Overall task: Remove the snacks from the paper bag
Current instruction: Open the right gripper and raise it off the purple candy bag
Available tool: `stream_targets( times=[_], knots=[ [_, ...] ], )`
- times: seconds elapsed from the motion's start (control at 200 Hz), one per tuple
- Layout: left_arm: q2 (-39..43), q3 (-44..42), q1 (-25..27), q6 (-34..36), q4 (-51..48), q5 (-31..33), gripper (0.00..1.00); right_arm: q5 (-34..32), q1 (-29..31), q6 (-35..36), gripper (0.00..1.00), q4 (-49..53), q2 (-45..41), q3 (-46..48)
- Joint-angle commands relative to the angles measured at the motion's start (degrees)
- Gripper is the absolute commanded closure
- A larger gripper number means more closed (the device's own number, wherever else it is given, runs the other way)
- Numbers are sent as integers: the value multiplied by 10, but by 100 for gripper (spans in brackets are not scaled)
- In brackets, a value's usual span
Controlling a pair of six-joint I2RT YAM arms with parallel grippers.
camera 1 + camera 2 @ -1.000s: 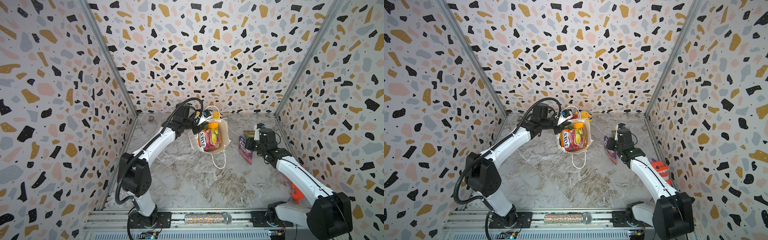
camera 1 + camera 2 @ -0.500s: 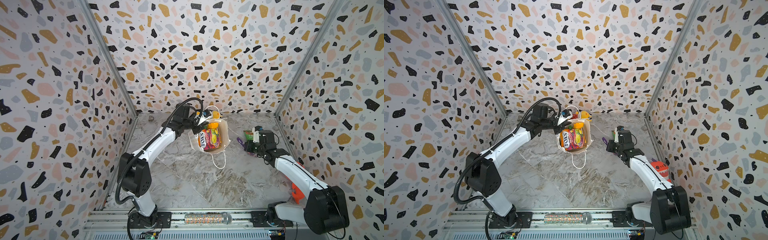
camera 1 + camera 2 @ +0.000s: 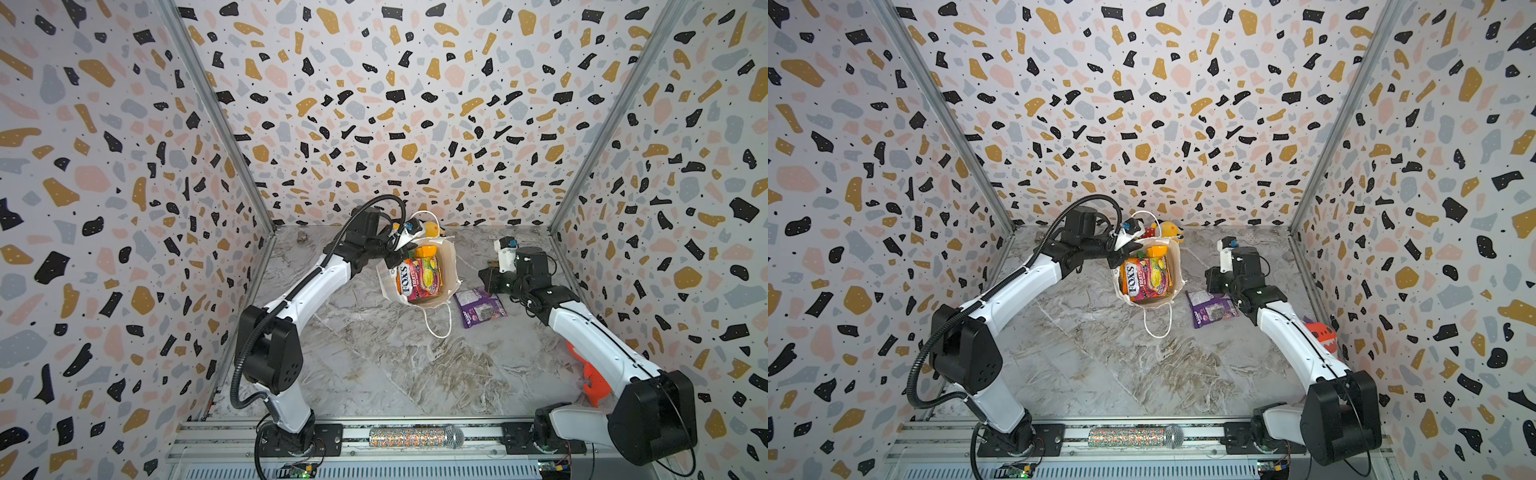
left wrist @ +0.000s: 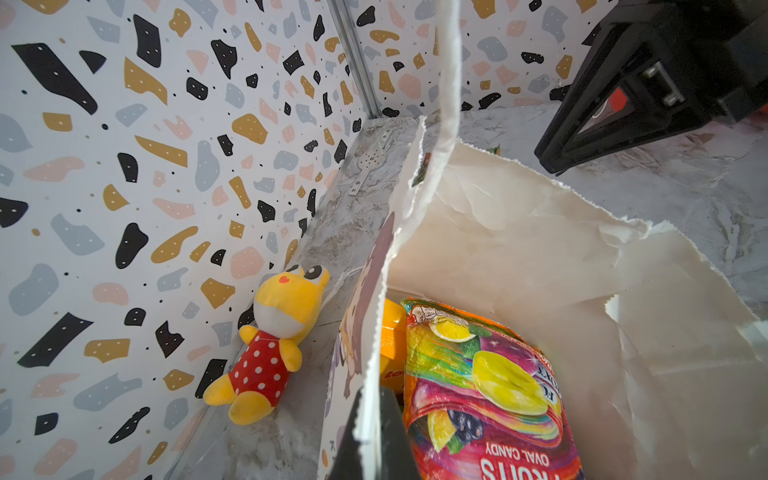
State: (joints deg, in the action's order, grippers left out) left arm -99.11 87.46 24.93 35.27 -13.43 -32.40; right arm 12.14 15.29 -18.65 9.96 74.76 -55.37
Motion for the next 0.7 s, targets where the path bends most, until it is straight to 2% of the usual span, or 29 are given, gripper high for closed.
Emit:
stream_targets(
  times=[0.0, 0.09, 0.175, 0.205, 0.23, 0.546, 0.626, 0.696],
  knots=[
    [27, -7, 4, -6, 34, -18, 100, -24, 1, 9, 62, 24, 22, -8],
    [31, -13, 4, -7, 36, -14, 100, -39, 4, 3, 52, 33, 30, 2],
    [32, -19, 4, -7, 41, -13, 100, -85, 13, -3, 37, 58, 34, 9],
    [32, -21, 4, -8, 42, -15, 100, -108, 19, -7, 28, 66, 35, 16],
    [31, -21, 4, -8, 43, -16, 100, -125, 24, -12, 26, 71, 35, 21],
    [21, -13, 4, -14, 43, -24, 100, -201, 73, -34, 22, 79, 97, 60],
    [22, -13, 4, -13, 41, -24, 100, -191, 75, -31, 25, 67, 123, 56],
    [23, -14, 4, -13, 41, -24, 100, -196, 81, -31, 32, 67, 146, 45]
  ],
)
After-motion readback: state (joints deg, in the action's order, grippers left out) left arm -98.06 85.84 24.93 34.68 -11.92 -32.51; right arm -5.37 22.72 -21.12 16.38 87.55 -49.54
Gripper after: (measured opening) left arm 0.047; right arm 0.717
